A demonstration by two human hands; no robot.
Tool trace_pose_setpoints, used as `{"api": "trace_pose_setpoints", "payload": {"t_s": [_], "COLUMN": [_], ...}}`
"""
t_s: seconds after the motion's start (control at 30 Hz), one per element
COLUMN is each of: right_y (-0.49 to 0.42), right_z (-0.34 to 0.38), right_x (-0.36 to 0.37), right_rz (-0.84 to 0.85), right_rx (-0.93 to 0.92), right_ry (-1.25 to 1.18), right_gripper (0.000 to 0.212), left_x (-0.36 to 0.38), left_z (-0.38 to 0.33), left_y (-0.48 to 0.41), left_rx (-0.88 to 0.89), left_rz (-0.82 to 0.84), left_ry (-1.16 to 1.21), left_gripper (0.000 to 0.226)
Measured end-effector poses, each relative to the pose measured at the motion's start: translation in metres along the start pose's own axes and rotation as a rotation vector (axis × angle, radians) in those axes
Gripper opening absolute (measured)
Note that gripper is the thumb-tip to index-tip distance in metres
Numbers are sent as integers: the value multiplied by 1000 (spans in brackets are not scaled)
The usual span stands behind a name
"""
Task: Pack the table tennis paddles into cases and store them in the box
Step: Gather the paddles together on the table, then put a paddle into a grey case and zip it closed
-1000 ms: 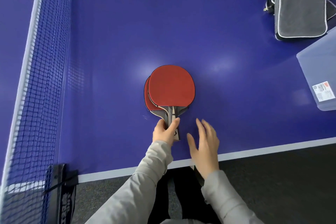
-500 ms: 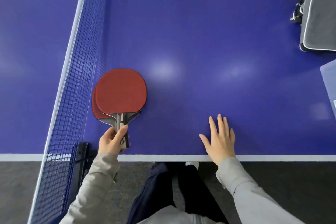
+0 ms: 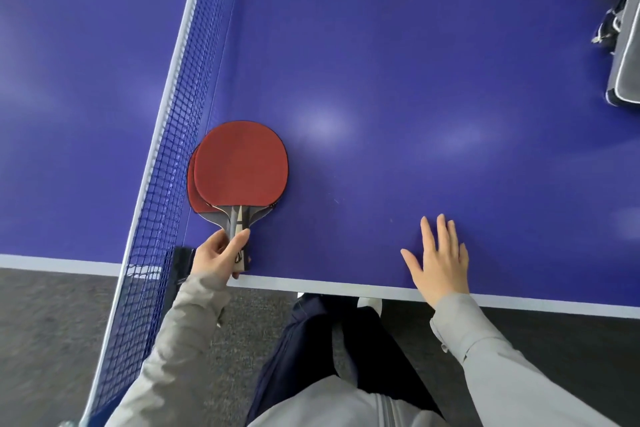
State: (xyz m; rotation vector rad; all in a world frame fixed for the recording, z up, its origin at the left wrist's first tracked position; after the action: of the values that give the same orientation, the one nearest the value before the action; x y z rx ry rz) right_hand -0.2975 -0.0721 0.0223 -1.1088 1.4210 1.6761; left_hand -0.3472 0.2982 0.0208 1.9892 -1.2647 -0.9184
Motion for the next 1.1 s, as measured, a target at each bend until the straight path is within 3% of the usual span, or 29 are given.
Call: {"api": "trace_pose_setpoints", "payload": {"t_s": [0.1, 0.2, 0.27, 0.5, 0.63, 0.8, 0.9, 1.1], "right_y": [-1, -1, -2, -2, -2, -1, 3, 14], "right_z": [-1, -1, -1, 2, 5, 7, 6, -11], "right_x": [0, 0, -1, -6, -9, -17, -26, -43], "right_rz": [12, 24, 26, 47, 70, 90, 70, 68], "right_rx": [1, 1, 0, 8, 18, 13, 5, -19], "right_ry": [11, 8, 3, -21, -36, -80, -106, -121], "right_gripper": [73, 73, 73, 72, 72, 70, 68, 66], "left_x": [5, 9, 8, 14, 13, 28, 51, 122], "left_z": [-3, -2, -4, -12, -14, -12, -18, -57], "left_y": [8, 21, 28, 32, 36, 67, 75, 54], "left_rx": [-6, 1, 12, 48, 66, 360, 559, 634], "left_rz": [-74, -249, -348, -373, -405, -547, -480, -188], "left_ry": [-53, -118, -139, -159, -318, -667, -894, -1275], "left_gripper": [51, 41, 48, 45, 57, 77, 79, 73]}}
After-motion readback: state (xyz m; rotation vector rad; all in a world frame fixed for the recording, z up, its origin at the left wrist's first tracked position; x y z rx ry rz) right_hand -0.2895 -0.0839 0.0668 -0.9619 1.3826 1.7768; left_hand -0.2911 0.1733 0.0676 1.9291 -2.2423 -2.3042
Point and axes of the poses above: each hand's wrist, its own y-axis away from the middle knuckle, its own x-axis out of the palm, z = x × y, the point moved 3 cm from there along -y, towards the middle knuckle, and after that the axes turned 14 degrees about -x, right-handed, at the moved point
